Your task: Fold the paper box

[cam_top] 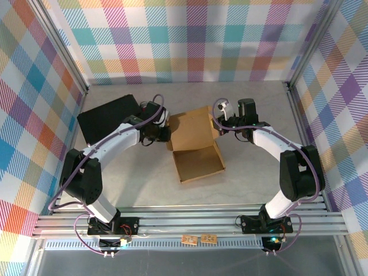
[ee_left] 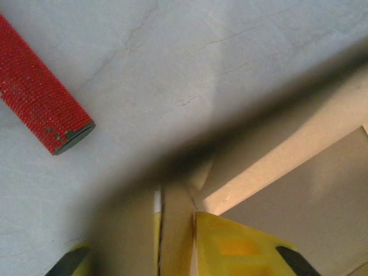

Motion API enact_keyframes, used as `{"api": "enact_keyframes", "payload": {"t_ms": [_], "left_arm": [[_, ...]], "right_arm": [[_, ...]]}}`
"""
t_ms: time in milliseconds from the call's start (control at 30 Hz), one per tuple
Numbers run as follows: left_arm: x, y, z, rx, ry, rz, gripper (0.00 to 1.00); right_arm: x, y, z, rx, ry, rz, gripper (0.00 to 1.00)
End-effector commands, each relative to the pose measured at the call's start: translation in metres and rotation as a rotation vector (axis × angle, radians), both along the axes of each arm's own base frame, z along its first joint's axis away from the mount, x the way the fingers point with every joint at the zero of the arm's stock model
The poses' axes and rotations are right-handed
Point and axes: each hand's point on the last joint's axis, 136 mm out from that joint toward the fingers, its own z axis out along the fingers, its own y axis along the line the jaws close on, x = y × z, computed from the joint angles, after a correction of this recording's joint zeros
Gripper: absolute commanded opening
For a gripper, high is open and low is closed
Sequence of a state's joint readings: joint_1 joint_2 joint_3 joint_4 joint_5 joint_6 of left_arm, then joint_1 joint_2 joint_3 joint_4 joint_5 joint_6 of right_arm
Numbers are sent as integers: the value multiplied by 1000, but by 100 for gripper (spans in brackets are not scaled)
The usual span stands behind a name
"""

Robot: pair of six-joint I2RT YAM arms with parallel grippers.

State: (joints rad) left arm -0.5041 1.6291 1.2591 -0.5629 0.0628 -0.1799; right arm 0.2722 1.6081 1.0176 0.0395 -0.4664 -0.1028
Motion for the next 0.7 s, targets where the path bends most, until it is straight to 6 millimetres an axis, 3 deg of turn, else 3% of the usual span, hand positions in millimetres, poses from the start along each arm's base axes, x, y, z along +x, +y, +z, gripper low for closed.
{"api": "enact_keyframes", "payload": {"t_ms": [0, 133, 233, 433, 667], "left_arm": [[5, -1, 6, 75, -10, 68, 14], [11, -4, 11, 135, -22, 147, 1], [18, -5, 16, 207, -46, 209, 0], [39, 14, 35, 328, -151, 453, 0], [72, 9, 62, 175, -380, 649, 0]], "right_arm": [[10, 3, 18, 33, -39, -56, 0], [12, 7, 20, 25, -48, -108, 0], [13, 13, 24, 23, -63, -149, 0], [25, 17, 29, 40, -66, -303, 0], [36, 37, 42, 155, -73, -433, 0]]}}
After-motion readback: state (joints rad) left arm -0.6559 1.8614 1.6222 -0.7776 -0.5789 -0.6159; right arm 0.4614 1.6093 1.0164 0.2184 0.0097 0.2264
